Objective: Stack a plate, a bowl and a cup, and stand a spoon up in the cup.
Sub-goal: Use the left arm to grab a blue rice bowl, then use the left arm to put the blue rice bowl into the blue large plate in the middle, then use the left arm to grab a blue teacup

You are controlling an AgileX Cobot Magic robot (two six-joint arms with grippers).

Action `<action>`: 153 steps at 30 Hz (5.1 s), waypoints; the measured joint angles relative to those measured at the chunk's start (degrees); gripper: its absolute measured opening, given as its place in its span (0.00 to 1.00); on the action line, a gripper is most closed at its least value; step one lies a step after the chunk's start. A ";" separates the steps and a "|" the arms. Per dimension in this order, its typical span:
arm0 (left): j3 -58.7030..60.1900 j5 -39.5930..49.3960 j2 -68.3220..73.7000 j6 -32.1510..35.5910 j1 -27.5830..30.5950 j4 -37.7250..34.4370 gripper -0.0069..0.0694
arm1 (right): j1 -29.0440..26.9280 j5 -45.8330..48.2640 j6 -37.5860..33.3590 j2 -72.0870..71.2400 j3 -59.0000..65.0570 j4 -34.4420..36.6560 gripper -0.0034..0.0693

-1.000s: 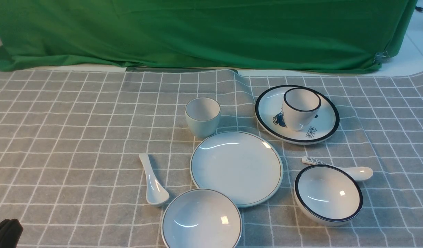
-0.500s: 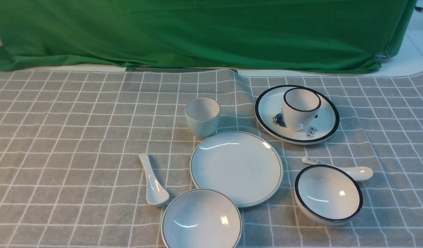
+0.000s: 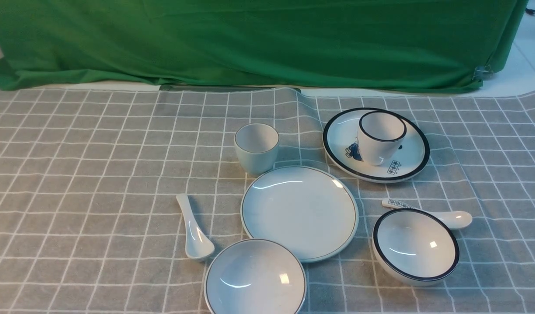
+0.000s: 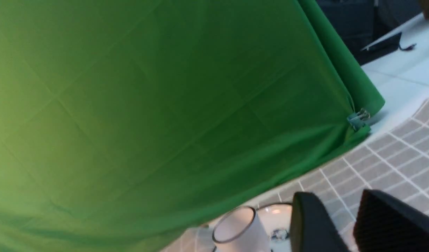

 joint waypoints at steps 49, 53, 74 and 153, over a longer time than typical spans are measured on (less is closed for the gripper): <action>-16.07 8.71 69.07 8.59 -27.89 4.49 0.28 | 9.45 60.72 -24.86 45.40 -38.38 -5.30 0.08; -16.35 8.86 68.71 8.59 -27.89 4.01 0.14 | 9.45 60.72 -25.12 45.40 -38.38 -5.30 0.08; -45.94 15.56 78.61 9.11 -26.07 4.93 0.12 | 9.45 60.77 -25.25 45.40 -38.38 -5.13 0.08; -66.83 18.76 96.82 7.11 -15.48 8.20 0.19 | 9.45 58.19 -25.25 45.40 -38.38 -4.69 0.10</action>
